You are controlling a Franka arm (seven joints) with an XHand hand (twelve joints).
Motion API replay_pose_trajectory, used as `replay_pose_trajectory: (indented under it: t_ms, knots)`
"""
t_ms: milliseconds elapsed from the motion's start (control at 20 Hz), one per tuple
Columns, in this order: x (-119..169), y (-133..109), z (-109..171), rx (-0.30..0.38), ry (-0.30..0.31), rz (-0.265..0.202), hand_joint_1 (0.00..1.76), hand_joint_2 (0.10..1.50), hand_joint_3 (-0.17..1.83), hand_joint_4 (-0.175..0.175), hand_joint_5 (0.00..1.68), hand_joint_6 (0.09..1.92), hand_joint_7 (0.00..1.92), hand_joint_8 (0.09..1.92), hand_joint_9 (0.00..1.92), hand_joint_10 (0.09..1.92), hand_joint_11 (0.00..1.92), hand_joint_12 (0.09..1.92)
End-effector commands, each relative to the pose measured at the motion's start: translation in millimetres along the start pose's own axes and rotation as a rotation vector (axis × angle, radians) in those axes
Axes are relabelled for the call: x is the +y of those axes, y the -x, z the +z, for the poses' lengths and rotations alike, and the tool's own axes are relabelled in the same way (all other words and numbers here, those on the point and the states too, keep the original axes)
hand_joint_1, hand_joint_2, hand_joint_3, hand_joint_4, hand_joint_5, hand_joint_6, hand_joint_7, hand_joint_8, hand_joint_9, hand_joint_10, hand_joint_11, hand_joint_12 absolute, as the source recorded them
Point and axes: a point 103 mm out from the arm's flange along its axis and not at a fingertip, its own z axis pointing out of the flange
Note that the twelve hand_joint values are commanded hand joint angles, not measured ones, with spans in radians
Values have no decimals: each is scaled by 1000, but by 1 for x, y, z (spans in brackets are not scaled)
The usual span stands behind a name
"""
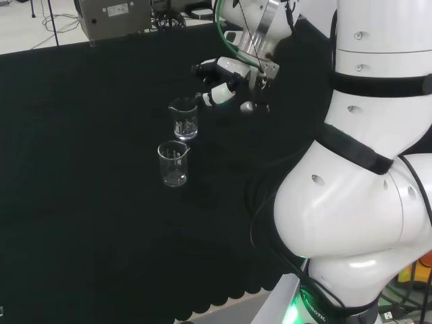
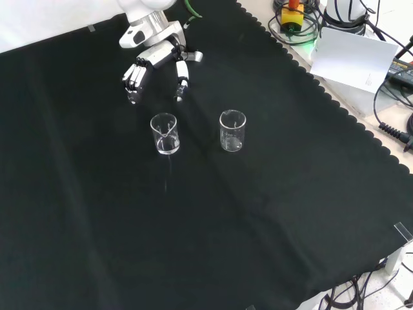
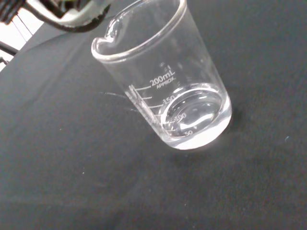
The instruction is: Pick up the beaker on the right.
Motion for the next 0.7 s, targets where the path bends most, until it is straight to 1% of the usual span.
replay_pose_trajectory:
  t_ms: [50,150,250,300,400,700]
  knots:
    - [0,8,21,102,20,-27,824,593,536,-46,526,87,369,663,528,584,201,1379]
    - [0,10,27,117,5,-35,818,591,538,-47,531,87,375,666,536,588,199,1381]
    - [0,12,32,143,3,-39,813,588,540,-47,534,87,380,669,541,590,198,1382]
    - [0,14,33,150,6,-39,811,586,540,-47,535,87,381,669,543,591,198,1383]
    - [0,16,38,174,36,-35,807,584,541,-48,536,87,383,670,546,591,198,1384]
    - [5,16,50,176,42,-40,801,581,544,-49,541,87,383,670,554,592,200,1386]
